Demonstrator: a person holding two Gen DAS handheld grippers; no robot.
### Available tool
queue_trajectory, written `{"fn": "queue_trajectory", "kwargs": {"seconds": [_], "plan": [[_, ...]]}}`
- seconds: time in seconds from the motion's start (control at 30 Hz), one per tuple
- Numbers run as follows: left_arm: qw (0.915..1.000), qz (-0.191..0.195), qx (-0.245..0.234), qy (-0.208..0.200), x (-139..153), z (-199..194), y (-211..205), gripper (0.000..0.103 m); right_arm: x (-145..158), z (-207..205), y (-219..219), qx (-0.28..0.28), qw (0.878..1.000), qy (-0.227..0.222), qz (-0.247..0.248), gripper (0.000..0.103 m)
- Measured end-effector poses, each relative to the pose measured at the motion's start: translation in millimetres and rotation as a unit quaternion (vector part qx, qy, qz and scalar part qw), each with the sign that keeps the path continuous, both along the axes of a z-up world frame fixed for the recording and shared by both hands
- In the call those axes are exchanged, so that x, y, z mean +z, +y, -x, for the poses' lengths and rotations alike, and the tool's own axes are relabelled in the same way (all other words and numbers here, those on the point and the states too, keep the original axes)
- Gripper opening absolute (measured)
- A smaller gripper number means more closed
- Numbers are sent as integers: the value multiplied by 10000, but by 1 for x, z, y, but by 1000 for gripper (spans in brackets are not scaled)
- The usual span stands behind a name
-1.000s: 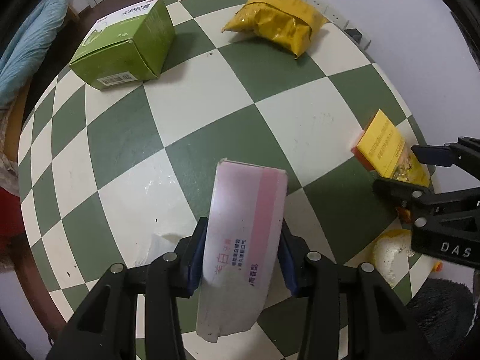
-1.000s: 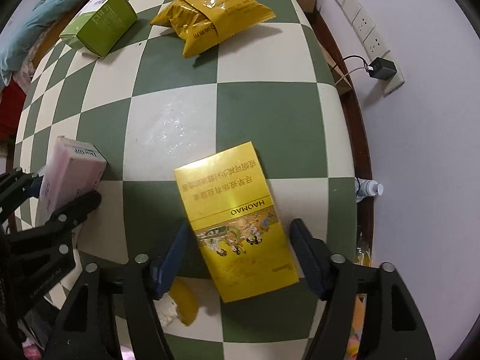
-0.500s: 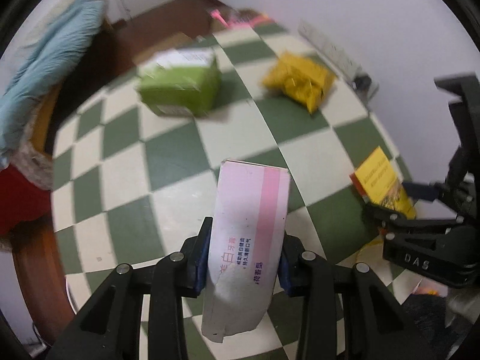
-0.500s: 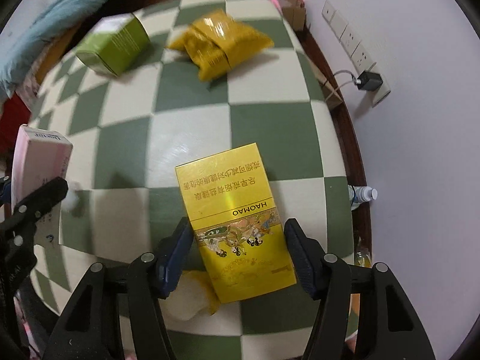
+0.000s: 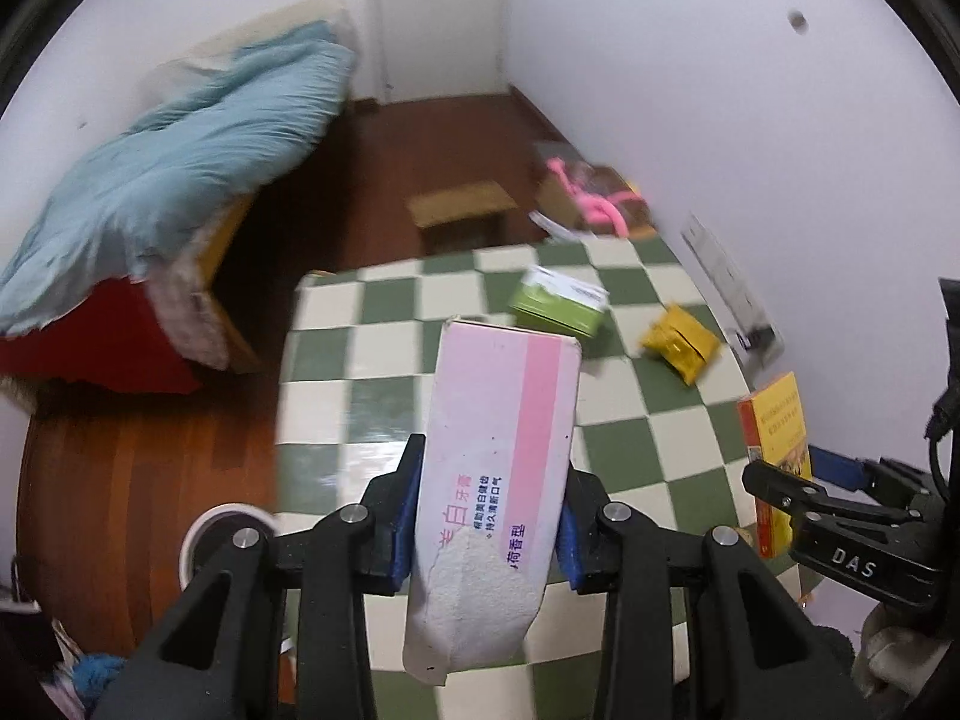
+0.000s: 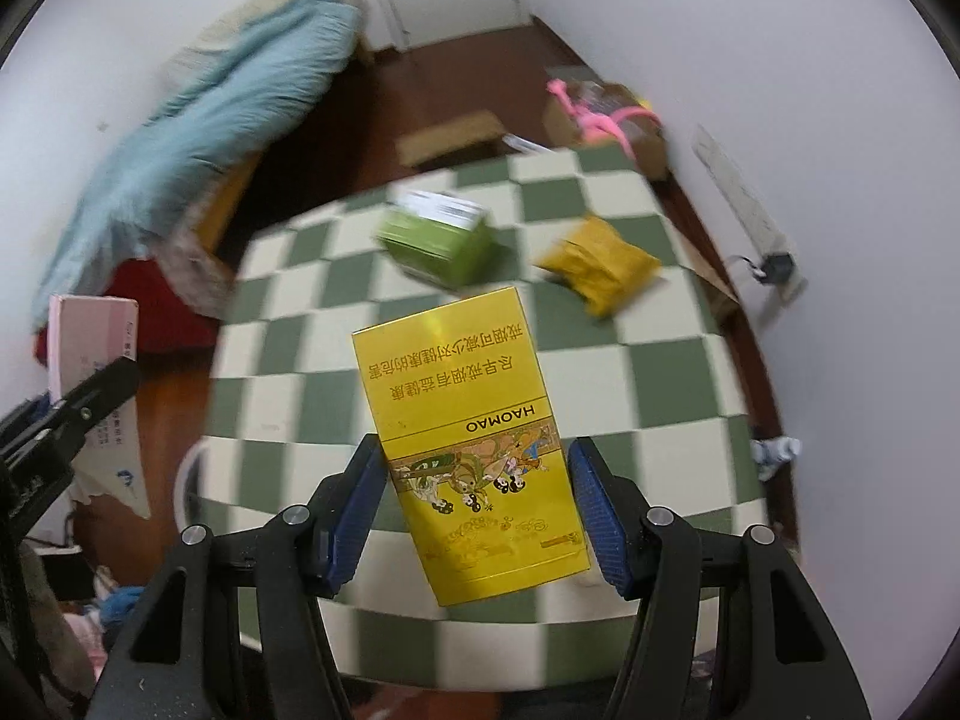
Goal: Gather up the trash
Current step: 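Carry both boxes over the white bin and open both tools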
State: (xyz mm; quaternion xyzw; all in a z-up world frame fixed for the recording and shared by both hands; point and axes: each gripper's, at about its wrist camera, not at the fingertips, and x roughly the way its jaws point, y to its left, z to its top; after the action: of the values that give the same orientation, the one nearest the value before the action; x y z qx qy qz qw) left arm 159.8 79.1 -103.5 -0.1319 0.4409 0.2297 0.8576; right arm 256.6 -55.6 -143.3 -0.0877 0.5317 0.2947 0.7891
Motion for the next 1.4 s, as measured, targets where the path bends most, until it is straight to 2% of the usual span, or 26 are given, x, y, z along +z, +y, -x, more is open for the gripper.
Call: {"fn": "queue_trajectory", "kwargs": {"seconds": [0.23, 0.43, 0.53, 0.73, 0.87, 1.1, 1.17, 1.23, 1.27, 1.3, 1.37, 1.4], "plan": [[9970, -40, 741, -224, 23, 80, 61, 33, 26, 73, 72, 655, 9963, 131, -542, 64], [9900, 171, 1392, -177, 10, 150, 123, 33, 6, 139, 152, 1357, 9871, 533, -656, 64], [9825, 583, 1762, -131, -14, 187, 163, 33, -19, 164, 190, 1590, 9823, 818, -560, 63], [9632, 1492, 2231, 132, -83, 237, 229, 33, -96, 203, 271, 1864, 9722, 1411, -98, 63], [9469, 2135, 2380, 340, -141, 252, 270, 33, -149, 215, 323, 1987, 9648, 1695, 306, 63], [9206, 2751, 2672, 731, -216, 269, 313, 35, -222, 233, 394, 2243, 9523, 1812, 999, 63], [9129, 2848, 2795, 863, -232, 275, 321, 44, -243, 236, 407, 2310, 9471, 1871, 1214, 63], [9081, 2895, 2892, 892, -242, 281, 326, 81, -261, 239, 416, 2317, 9432, 1954, 1361, 64], [9057, 2907, 2959, 874, -245, 287, 327, 88, -269, 240, 419, 2325, 9408, 2005, 1437, 64], [9037, 2922, 3010, 856, -247, 293, 328, 92, -277, 240, 423, 2355, 9377, 2069, 1497, 64], [9006, 2929, 3080, 911, -249, 298, 329, 92, -288, 244, 427, 2402, 9342, 2077, 1624, 73], [9008, 2888, 3108, 930, -248, 300, 330, 92, -291, 246, 429, 2431, 9330, 2086, 1637, 85]]}}
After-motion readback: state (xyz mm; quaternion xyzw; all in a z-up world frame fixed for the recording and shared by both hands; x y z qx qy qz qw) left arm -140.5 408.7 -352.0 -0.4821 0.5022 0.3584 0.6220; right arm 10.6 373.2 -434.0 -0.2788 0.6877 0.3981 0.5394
